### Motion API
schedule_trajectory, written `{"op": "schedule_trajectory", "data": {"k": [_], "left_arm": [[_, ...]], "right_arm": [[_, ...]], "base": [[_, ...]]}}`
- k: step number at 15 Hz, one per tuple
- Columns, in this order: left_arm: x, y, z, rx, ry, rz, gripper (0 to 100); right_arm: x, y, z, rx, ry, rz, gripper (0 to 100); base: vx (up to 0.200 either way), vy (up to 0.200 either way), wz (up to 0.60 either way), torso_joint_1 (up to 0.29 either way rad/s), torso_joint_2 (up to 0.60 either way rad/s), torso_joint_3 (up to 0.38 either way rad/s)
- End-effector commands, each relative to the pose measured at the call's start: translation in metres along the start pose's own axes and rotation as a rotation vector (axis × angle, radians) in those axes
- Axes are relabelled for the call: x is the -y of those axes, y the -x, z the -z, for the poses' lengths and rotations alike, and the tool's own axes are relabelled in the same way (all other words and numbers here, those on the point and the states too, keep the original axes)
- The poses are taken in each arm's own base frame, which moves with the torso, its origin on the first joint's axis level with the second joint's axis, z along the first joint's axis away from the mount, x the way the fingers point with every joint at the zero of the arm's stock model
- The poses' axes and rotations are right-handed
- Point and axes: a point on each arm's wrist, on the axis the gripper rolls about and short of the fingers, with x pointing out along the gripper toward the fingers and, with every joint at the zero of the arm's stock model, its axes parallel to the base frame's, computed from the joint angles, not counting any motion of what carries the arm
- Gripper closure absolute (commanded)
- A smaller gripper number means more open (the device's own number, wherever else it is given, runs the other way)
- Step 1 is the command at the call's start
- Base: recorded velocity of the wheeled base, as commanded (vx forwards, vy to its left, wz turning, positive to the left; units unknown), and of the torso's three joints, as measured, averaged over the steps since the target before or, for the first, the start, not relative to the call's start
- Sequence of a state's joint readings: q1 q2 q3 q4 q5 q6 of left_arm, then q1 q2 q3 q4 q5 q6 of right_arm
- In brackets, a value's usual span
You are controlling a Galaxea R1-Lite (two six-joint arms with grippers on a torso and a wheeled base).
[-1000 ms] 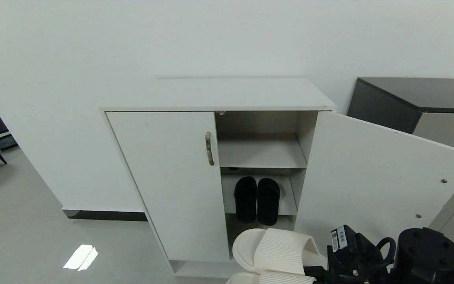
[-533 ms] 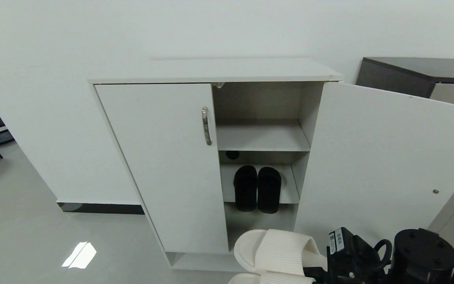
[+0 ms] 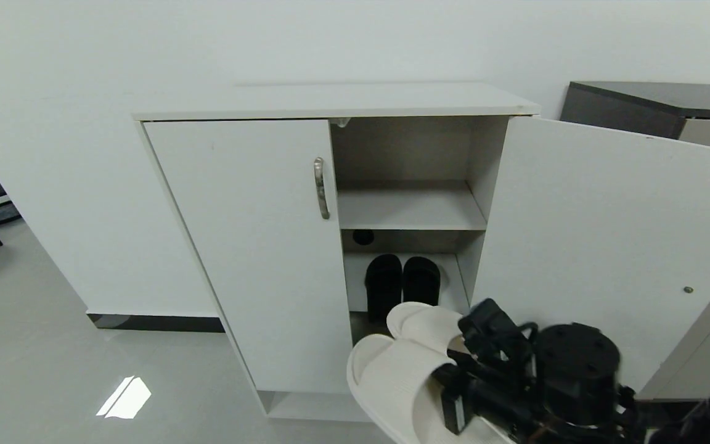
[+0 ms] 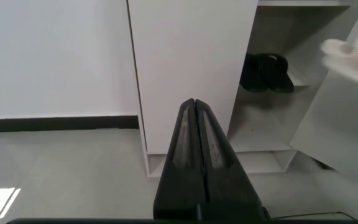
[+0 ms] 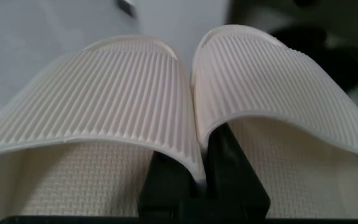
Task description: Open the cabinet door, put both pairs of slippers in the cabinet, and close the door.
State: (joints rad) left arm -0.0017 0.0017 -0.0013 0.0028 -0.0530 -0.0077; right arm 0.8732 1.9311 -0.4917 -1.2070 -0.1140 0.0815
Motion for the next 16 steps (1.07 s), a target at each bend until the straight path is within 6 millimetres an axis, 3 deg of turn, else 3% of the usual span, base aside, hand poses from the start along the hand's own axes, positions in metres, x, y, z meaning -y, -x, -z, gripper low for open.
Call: {"op": "schedule_trajectory", "data": {"k": [1,2,5,11,16], "left_arm": [[0.0,0.0,0.0,0.0,0.0,0.001,100],[0.0,0.0,0.0,0.0,0.0,0.001,100],[0.0,0.0,0.0,0.0,0.0,0.001,100],[0.0,0.0,0.0,-0.001,0.002,0.001,100],[0.0,0.0,0.0,0.0,0.002,0.001,100]], "right_arm": [[-0.033,-0.036,-0.079,0.006,-0.237,0.258,100],[-0.036,-0.04,-0.107,-0.025,-0.313,0.383,100],[-0.035,-0.053,-0.124,0.025,-0.294,0.57,100],[-0.034,-0.071,-0.103,0.081,-0.097,0.561,100],[-0.025,-0.079,-0.1,0.135,-0.097,0.63,100]], "base": [[0.0,0.0,0.0,0.0,0.0,0.0],[0.0,0.0,0.0,0.0,0.0,0.0],[0.0,0.0,0.0,0.0,0.0,0.0],[0.0,0.0,0.0,0.0,0.0,0.0],[0.0,0.0,0.0,0.0,0.0,0.0]]}}
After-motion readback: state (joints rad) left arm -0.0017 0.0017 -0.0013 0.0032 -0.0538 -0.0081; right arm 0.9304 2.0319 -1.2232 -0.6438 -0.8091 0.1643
